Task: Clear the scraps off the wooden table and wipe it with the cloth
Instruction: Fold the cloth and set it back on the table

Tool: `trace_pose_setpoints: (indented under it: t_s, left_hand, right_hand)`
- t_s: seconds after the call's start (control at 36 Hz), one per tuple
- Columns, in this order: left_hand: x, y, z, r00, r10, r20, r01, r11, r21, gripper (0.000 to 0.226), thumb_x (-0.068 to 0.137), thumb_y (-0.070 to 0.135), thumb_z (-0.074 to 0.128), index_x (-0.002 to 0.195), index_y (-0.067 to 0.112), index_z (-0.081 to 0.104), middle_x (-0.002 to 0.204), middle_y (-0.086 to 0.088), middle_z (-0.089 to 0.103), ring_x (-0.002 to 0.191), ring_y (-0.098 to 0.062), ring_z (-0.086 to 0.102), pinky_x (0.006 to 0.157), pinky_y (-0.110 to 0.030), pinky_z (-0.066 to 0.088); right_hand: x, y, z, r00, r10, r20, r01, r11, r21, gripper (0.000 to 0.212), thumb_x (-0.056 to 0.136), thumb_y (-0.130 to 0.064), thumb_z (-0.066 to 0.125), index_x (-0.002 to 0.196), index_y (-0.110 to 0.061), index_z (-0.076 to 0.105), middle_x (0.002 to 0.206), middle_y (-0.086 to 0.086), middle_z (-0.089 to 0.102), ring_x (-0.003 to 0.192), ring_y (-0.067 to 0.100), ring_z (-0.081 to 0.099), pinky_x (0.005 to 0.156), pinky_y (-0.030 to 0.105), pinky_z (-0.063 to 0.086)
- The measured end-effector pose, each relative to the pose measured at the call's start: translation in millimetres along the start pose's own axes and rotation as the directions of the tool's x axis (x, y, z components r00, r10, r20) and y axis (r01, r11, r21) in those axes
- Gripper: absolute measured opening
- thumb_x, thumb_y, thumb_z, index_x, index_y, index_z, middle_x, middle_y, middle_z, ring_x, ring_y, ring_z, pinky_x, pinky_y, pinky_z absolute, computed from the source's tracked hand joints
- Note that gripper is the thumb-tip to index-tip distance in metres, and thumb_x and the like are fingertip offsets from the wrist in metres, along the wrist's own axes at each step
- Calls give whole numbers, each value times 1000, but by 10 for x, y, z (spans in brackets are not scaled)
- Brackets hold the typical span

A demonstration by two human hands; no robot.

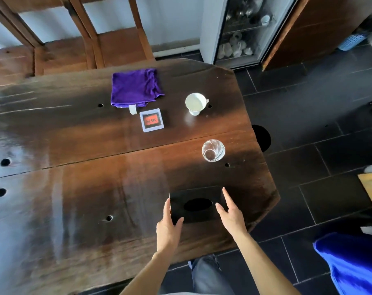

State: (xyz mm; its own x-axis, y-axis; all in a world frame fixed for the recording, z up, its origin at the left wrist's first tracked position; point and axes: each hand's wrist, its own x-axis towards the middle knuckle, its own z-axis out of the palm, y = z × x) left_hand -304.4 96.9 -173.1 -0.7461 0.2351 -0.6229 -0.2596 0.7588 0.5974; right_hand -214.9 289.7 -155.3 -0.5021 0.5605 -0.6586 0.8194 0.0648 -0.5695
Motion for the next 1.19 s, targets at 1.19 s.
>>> trace_pose_setpoints:
  t_s: [1.19]
  left_hand:
    - [104, 58, -218, 983, -184, -16, 176, 962, -207, 54, 100, 15, 56, 145, 44, 51, 111, 28, 65, 104, -6, 60, 88, -21, 41]
  right_hand:
    - [250, -163, 61, 998, -6, 57, 11, 997, -79, 53, 105, -28, 53, 155, -20, 39, 158, 3, 44, 146, 24, 41, 118, 42, 33]
